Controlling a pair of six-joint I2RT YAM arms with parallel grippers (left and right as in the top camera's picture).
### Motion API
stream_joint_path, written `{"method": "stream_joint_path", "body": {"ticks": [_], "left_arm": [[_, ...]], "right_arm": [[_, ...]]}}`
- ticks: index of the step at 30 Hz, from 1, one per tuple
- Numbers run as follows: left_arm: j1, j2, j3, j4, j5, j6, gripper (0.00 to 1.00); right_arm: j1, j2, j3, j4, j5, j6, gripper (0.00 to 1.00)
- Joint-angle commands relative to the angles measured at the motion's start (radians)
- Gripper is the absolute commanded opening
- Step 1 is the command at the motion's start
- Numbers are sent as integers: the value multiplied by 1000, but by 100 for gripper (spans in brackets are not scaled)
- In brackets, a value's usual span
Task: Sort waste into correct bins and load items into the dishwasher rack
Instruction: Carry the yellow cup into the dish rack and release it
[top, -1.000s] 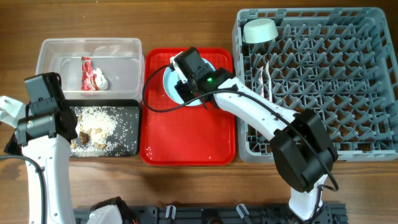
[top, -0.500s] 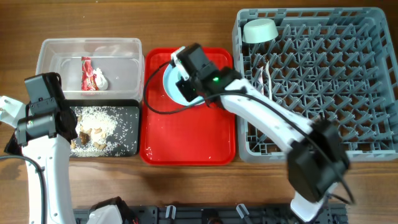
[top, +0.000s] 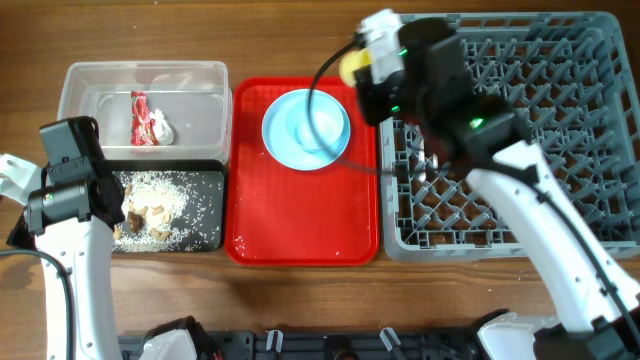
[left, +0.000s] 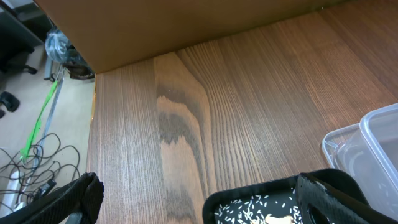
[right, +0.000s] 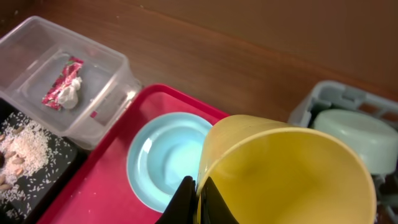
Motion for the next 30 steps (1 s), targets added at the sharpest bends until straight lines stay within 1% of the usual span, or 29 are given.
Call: {"method": "stream_joint_path", "body": {"ticks": [1, 3, 5, 8, 10, 13, 17, 21, 23, 26, 30], "left_arm": [[6, -1, 3, 2, -20, 2, 100], [6, -1, 3, 2, -20, 2, 100], [6, -1, 3, 3, -20, 2, 100], [6, -1, 3, 2, -20, 2, 100], [6, -1, 3, 2, -20, 2, 100], [6, -1, 3, 2, -20, 2, 100], [6, -1, 3, 3, -20, 2, 100], [6, -1, 3, 3, -20, 2, 100], [6, -1, 3, 2, -20, 2, 100], [6, -1, 3, 2, -20, 2, 100], [6, -1, 3, 2, -20, 2, 100]], "right_arm": [[-126, 42, -47, -12, -280, -21, 4], [-190, 68, -66, -12, -470, -82, 5], [-253, 103, -79, -9, -617, -102, 4], [-319, 154, -90, -5, -757, -131, 4], [-370, 216, -90, -10, -903, -188, 4], [-420, 306, -90, -5, -1027, -222, 4], [-462, 437, -90, -2, -1040, -238, 4], [-497, 517, -91, -17, -1030, -238, 4], [-515, 530, -91, -49, -980, -241, 4], [-531, 526, -91, -116, -872, -294, 4], [-547, 525, -91, -185, -735, -295, 4]]}}
